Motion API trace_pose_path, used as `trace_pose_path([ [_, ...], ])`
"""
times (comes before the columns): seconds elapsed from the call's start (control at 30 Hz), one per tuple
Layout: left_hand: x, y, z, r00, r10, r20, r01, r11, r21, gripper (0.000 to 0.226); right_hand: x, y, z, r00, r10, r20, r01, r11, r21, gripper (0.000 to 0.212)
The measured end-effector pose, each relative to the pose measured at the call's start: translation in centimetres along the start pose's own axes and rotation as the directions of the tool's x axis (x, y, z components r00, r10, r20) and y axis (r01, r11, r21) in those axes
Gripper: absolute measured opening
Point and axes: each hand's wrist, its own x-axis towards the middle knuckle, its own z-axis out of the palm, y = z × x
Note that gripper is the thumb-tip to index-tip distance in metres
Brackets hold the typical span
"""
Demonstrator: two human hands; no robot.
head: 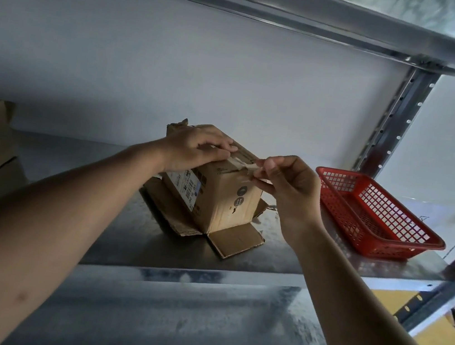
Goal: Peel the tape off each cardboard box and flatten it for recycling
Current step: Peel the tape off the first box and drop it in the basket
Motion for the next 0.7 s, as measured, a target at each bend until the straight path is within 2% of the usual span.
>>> trace_pose_path([
  [0.1,0.4,0.9,-0.1,0.999,-0.051,0.010,0.051,0.998,0.044,0.019,0.2,-0.5,0.1,0.999,-0.005,-0.050,0.001,0.996,-0.091,0.008],
  [0.17,1.2,2.1,0.2,0.994,-0.111,0.005,0.109,0.979,0.170,0.016,0.4,-0.8,0.3,0.997,-0.032,-0.068,0.020,0.985,-0.171,0.005],
  [0.23,2.2,3.4,1.0,0.991,-0.132,-0.015,0.130,0.941,0.312,0.024,0.7,-1.2,0.3,0.996,-0.074,-0.046,0.060,0.967,-0.247,0.008],
  [0.33,2.4,4.1,1.9,0.983,-0.184,0.004,0.170,0.917,0.361,0.038,0.8,-1.3,0.1,0.994,-0.091,-0.052,0.073,0.957,-0.281,0.011],
  [0.43,1.5,4.0,1.5,0.962,-0.268,0.060,0.226,0.899,0.376,0.057,0.9,-1.5,-0.9,0.970,-0.102,-0.223,0.037,0.960,-0.276,0.004],
  [0.5,1.4,4.2,1.4,0.952,-0.297,0.074,0.244,0.882,0.402,0.064,1.2,-2.2,-2.4,0.902,-0.159,-0.401,0.040,0.957,-0.288,0.011],
  [0.53,1.4,4.2,1.5,0.948,-0.308,0.076,0.251,0.874,0.417,0.066,1.4,-2.6,-3.3,0.880,-0.201,-0.430,0.059,0.945,-0.322,0.016],
  [0.57,1.5,4.3,1.6,0.946,-0.315,0.076,0.253,0.866,0.430,0.064,1.5,-2.9,-4.0,0.879,-0.253,-0.403,0.085,0.917,-0.390,0.021],
  [0.63,1.7,4.4,1.7,0.943,-0.322,0.086,0.254,0.862,0.439,0.059,1.3,-3.1,-4.7,0.904,-0.356,-0.239,0.163,0.800,-0.577,0.023],
  [0.7,1.7,4.5,1.7,0.943,-0.317,0.100,0.243,0.862,0.446,0.061,1.1,-2.9,-4.2,0.897,-0.443,-0.008,0.285,0.590,-0.755,0.025],
])
